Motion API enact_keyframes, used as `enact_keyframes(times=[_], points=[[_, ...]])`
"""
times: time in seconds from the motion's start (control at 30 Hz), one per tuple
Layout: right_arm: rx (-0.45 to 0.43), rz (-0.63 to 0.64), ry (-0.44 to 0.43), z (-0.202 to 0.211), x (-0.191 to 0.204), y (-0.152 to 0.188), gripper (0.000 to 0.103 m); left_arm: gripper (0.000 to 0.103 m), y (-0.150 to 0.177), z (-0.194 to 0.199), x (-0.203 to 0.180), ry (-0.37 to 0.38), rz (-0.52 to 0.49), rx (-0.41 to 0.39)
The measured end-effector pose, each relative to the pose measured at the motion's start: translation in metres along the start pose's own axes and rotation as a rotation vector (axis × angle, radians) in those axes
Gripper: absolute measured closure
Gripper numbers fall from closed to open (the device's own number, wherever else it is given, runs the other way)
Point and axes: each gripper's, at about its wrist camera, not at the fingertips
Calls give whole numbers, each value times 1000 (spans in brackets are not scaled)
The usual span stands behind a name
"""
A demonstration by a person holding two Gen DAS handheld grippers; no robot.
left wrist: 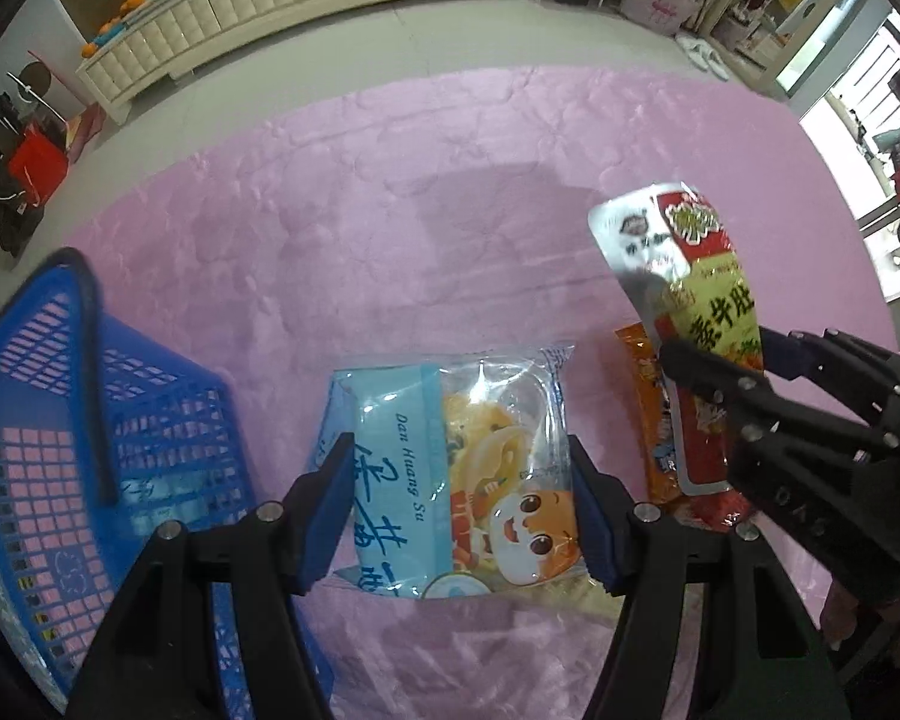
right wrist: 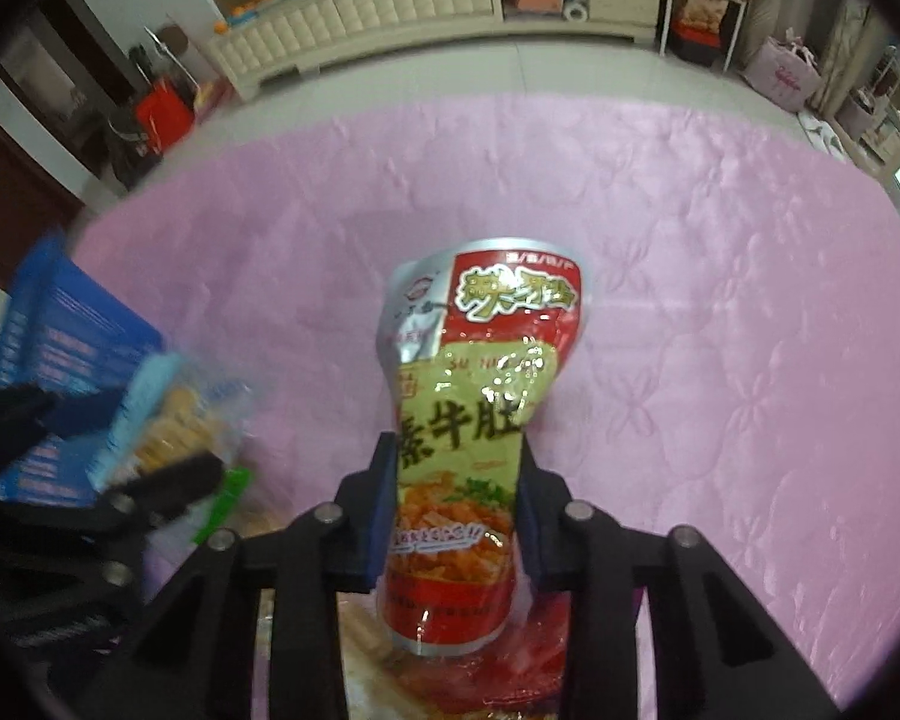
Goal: Organize snacks
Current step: 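Lift the bun pack with the left tool into the basket and release it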
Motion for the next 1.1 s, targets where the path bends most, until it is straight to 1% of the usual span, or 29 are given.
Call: enact_keyframes(times=[0.07, 0.1, 0.17, 0.27, 0.4, 0.5, 0.63, 0.7, 0.77, 0.97, 1.1], points=[[-10, 9, 0, 17, 8, 10, 64, 40, 5, 16, 1, 0, -2, -25], [-11, 12, 9, 21, 16, 10, 64, 40, 8, 24, 2, -4, -5, -42], [-23, 13, -2, 34, 38, 18, 64, 40, 13, 42, 5, -8, -9, -75], [-45, 25, 12, 52, 53, 25, 64, 40, 24, 68, 15, 4, 2, -117], [-80, 52, 1, 71, 88, 24, 64, 40, 38, 98, 32, 15, 19, -170], [-101, 84, -5, 79, 108, 24, 64, 40, 55, 124, 50, 15, 35, -216], [-128, 121, -17, 91, 138, 27, 64, 40, 74, 146, 74, 27, 66, -259], [-134, 137, -26, 92, 151, 28, 64, 40, 84, 153, 88, 36, 73, -283], [-139, 158, -34, 94, 166, 31, 64, 40, 93, 160, 101, 28, 83, -299], [-130, 211, -52, 85, 209, 33, 64, 40, 120, 169, 134, 19, 115, -311], [-108, 248, -58, 70, 237, 31, 64, 40, 127, 169, 154, 1, 141, -306]])
Point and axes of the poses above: each gripper's, at about its wrist camera, not at the fingertips, and z roughly against the way its jaws point, x to its left, y to its underside, and after that the axes turned 8 degrees about -y, right-handed
